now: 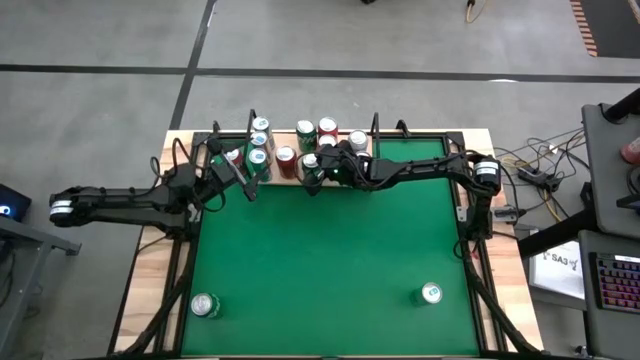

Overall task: Pick and place cans onto a shelf
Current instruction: Put the right green soda can on the shelf aligned with the other green soda can

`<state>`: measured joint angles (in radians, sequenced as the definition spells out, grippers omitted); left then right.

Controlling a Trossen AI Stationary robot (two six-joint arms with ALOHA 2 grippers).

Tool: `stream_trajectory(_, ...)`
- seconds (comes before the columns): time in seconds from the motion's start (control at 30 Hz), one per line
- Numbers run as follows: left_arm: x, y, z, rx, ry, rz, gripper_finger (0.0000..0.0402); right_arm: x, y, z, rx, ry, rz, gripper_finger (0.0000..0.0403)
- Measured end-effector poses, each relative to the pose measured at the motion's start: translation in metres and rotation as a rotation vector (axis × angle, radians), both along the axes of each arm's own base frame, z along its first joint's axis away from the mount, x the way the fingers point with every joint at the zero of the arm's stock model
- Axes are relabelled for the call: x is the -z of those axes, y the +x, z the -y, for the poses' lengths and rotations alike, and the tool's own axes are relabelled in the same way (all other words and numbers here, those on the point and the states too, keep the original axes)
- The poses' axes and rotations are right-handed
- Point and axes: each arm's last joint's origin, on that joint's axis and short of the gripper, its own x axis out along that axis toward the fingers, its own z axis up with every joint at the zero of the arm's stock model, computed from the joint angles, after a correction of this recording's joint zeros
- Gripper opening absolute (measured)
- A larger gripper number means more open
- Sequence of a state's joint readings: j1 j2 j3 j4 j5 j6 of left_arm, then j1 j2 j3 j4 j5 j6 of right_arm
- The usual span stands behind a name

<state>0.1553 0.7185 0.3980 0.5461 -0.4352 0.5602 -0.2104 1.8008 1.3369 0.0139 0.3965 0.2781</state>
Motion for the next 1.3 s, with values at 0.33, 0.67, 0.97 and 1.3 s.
stream_trajectory(0.33, 0.0, 0.0, 0.0, 0.0, 0.0, 0.0, 0.0356, -0.016, 0.002, 0.0, -0.015, -0.026, 0.027, 0.0361)
stream_trajectory(0.67, 0.0, 0.0, 0.0, 0.005, -0.016, 0.006, 0.0356, -0.063, 0.011, -0.012, -0.12, -0.066, 0.005, 0.036)
stream_trajectory(0.97, 0.001, 0.001, 0.0, 0.03, -0.038, 0.014, 0.0356, -0.1, -0.002, -0.016, -0.16, 0.054, -0.176, 0.0281)
stream_trajectory(1.3, 0.002, 0.001, 0.001, 0.049, -0.056, 0.017, 0.0356, -0.092, -0.007, -0.017, -0.222, 0.104, -0.35, 0.0083)
